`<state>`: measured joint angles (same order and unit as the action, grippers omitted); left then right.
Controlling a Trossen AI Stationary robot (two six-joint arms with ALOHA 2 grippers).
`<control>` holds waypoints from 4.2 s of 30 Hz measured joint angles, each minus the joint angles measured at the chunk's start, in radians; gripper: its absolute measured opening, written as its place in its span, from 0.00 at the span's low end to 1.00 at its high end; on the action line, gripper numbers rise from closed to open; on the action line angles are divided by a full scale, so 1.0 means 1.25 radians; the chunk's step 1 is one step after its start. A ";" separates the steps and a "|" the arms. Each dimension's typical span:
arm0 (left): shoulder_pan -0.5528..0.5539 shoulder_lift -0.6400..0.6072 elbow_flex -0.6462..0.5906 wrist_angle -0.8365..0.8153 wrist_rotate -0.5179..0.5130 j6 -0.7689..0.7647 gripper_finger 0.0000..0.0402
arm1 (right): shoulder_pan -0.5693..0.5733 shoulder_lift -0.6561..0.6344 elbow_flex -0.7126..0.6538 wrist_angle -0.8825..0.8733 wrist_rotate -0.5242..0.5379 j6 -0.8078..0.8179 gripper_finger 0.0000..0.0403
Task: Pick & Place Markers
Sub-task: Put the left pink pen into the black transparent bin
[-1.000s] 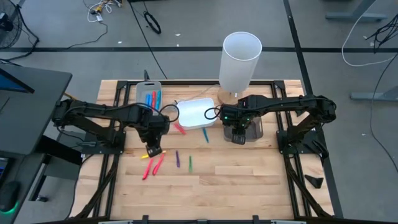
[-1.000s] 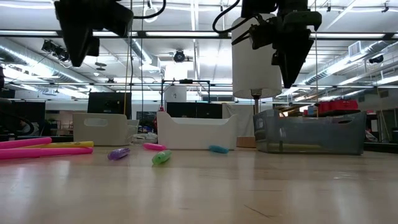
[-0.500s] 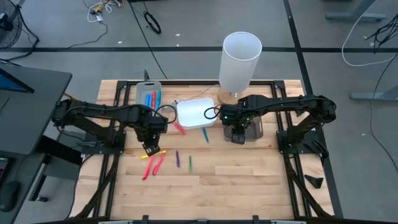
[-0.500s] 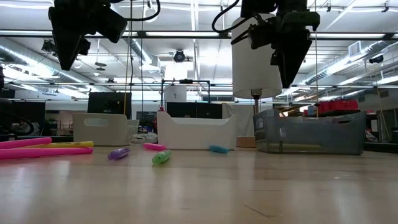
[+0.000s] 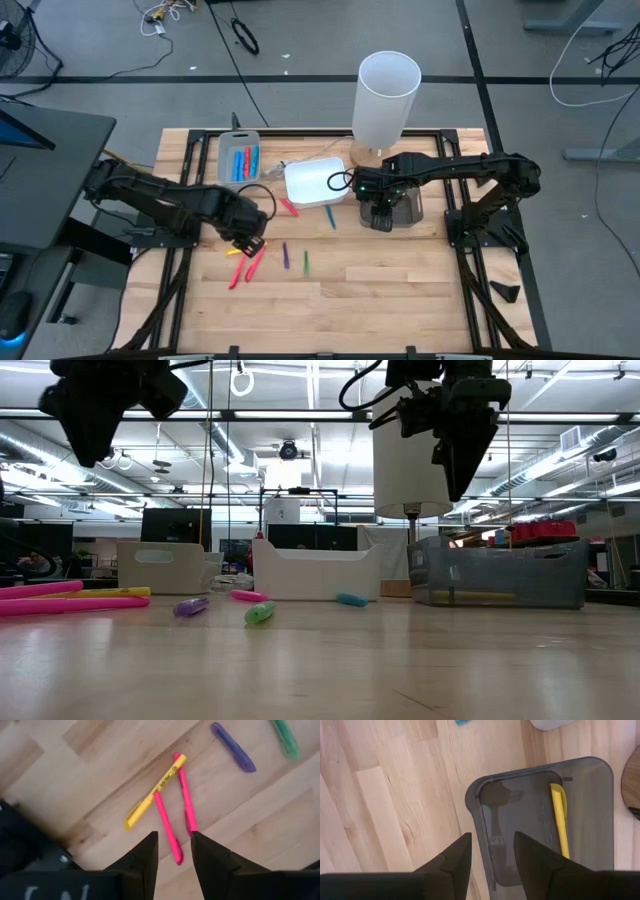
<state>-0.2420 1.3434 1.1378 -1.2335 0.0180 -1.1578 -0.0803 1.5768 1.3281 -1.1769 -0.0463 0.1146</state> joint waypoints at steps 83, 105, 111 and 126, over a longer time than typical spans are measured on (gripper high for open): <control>-0.196 0.421 -0.055 0.142 -0.018 -0.384 0.14 | 0.032 0.000 0.000 0.036 -0.040 0.004 0.36; -0.196 0.277 -0.054 0.107 -0.014 -0.343 0.09 | 0.034 0.000 0.000 0.037 -0.040 0.035 0.36; -0.196 0.205 -0.018 0.066 -0.077 -0.213 0.09 | 0.034 0.000 0.000 0.039 -0.066 0.088 0.36; -0.154 0.149 0.118 0.033 -0.146 0.251 0.09 | 0.034 0.000 0.000 0.126 -0.327 0.349 0.36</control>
<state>-0.4346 1.5291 1.2858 -1.1919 -0.1643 -0.8446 -0.0376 1.5764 1.3281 -1.0196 -0.4547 0.5513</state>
